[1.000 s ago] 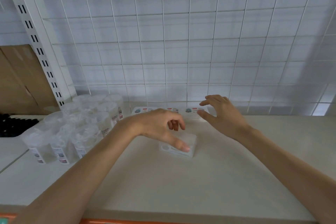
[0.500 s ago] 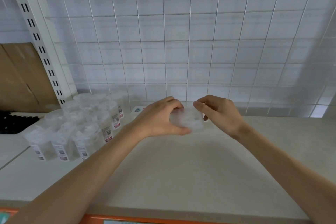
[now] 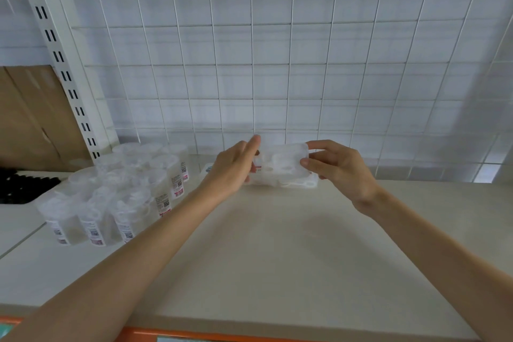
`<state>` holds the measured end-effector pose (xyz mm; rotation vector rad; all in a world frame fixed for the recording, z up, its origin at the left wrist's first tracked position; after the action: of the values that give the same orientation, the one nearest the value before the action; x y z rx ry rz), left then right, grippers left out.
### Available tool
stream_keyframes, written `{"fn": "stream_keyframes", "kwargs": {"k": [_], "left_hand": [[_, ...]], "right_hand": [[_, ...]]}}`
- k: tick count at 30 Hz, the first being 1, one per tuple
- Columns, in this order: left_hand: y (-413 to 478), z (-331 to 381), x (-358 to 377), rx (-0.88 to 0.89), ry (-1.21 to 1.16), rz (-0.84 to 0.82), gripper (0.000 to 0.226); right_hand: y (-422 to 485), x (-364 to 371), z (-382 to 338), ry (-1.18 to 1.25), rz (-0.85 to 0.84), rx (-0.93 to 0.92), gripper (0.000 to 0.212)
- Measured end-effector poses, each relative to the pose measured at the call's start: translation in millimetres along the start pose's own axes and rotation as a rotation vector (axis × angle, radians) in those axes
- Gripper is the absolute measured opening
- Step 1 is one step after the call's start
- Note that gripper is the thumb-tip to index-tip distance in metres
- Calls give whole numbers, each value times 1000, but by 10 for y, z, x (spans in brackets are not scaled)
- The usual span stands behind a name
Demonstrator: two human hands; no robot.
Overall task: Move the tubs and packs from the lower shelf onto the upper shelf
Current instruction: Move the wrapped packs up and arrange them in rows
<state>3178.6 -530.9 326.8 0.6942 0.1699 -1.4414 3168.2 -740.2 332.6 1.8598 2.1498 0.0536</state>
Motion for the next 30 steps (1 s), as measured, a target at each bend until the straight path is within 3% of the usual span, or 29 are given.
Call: {"fn": "stream_keyframes", "kwargs": {"k": [3, 6, 10, 15, 18, 21, 24, 30], "left_hand": [[-48, -80, 69, -191, -169, -119, 49], [-94, -92, 181, -253, -252, -209, 43], [-59, -132, 234, -249, -336, -179, 35], [-42, -129, 199, -235, -505, -93, 32], [-31, -87, 153, -195, -509, -71, 29], [-33, -24, 209, -148, -461, -138, 15], [-50, 15, 297, -92, -406, -227, 11], [-107, -17, 408, -151, -338, -316, 37]], "right_hand": [[-16, 51, -21, 53, -59, -39, 28], [-23, 68, -50, 11, -48, -83, 29], [-7, 87, -33, -9, -42, -82, 32], [47, 83, 149, 44, -45, 71, 28], [57, 68, 223, 158, -3, 176, 7], [57, 70, 276, 56, 5, 238, 24], [22, 193, 306, -41, -96, 261, 27], [-22, 355, 309, -23, -226, 257, 43]]}}
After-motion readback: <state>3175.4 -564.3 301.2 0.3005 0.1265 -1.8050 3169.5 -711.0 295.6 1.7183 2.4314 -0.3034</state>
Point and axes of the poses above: each hand's wrist, its own y-axis towards the middle knuckle, its own x-axis out of the palm, z = x × y, the point moved 9 cm from there along y, towards the middle knuckle, and after that the axes turned 6 degrees about x, right-handed, at the moved point
